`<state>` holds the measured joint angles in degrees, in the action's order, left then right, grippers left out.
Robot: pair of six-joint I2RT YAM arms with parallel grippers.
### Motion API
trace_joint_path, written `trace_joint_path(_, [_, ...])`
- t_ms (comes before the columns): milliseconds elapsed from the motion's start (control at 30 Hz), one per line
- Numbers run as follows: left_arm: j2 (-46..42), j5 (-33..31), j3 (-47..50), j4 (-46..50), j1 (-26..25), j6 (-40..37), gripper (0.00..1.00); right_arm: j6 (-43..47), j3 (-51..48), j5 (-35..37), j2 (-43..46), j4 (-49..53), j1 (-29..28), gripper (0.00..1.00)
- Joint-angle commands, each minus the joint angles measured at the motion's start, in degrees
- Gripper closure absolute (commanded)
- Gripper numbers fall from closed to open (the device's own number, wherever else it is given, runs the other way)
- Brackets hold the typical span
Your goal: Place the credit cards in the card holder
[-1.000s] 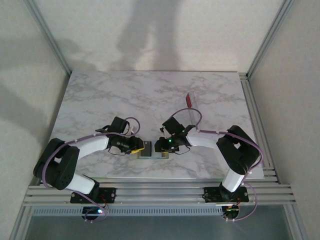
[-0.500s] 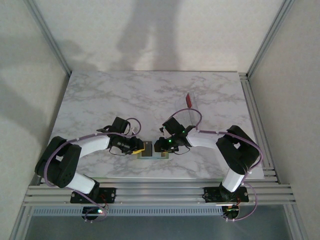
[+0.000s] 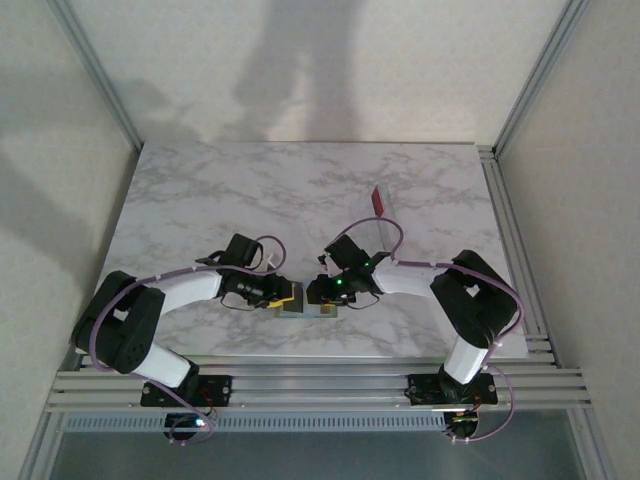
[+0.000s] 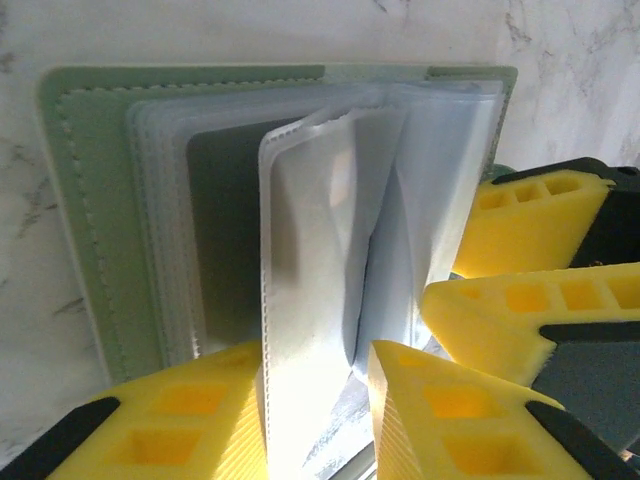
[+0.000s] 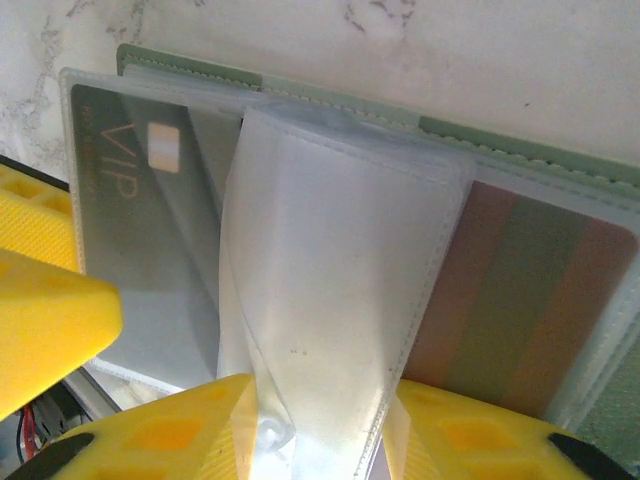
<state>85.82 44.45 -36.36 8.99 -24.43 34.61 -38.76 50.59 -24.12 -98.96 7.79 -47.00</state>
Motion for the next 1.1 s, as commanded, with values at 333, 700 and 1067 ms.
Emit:
trace_joint_path(333, [-0.74, 1.11, -4.3, -4.43, -4.97, 5.09, 0.62, -0.78, -2.67, 7.65, 6.06, 7.17, 3.39, 0.48])
trace_joint_path(700, [2.8, 0.87, -5.99, -8.81, -7.92, 8.17, 0.6, -4.13, -6.78, 5.81, 15.63, 5.88, 7.84, 0.44])
trace_joint_path(1067, [10.55, -0.95, -15.77, -8.26, -13.84, 8.54, 0.56, -1.72, -10.35, 4.81, 24.81, 12.52, 17.75, 0.43])
